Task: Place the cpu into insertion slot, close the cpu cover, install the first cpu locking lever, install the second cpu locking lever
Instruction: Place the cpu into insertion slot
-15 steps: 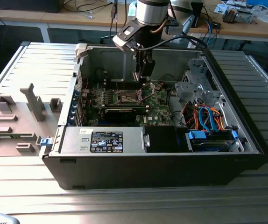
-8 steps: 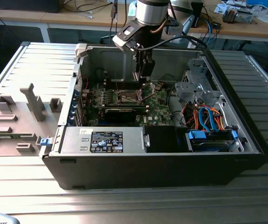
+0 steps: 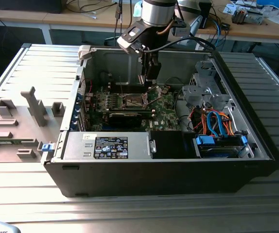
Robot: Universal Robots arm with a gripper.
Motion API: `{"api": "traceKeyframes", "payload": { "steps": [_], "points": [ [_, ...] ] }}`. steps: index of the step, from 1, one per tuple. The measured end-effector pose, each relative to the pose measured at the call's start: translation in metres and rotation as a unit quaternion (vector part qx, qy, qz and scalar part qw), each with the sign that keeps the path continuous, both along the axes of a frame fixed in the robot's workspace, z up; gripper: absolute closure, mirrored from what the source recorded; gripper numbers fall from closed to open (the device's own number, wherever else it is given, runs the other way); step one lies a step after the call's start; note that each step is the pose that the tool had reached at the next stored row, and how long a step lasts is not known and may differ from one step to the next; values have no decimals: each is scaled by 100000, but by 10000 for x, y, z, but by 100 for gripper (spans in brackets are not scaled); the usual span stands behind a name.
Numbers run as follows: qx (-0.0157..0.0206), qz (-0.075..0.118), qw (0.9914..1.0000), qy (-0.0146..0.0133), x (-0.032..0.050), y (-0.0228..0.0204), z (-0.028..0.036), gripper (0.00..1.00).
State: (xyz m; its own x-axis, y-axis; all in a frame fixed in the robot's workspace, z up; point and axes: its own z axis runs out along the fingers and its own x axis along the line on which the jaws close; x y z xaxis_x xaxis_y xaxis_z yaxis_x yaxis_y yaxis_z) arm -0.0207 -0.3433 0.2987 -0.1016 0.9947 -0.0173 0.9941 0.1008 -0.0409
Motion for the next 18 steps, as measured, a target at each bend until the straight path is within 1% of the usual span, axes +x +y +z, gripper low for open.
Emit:
{"api": "traceKeyframes", "payload": {
  "steps": [18],
  "points": [
    [0,-755,99997,-1,0,0,-1,46]
  ]
}}
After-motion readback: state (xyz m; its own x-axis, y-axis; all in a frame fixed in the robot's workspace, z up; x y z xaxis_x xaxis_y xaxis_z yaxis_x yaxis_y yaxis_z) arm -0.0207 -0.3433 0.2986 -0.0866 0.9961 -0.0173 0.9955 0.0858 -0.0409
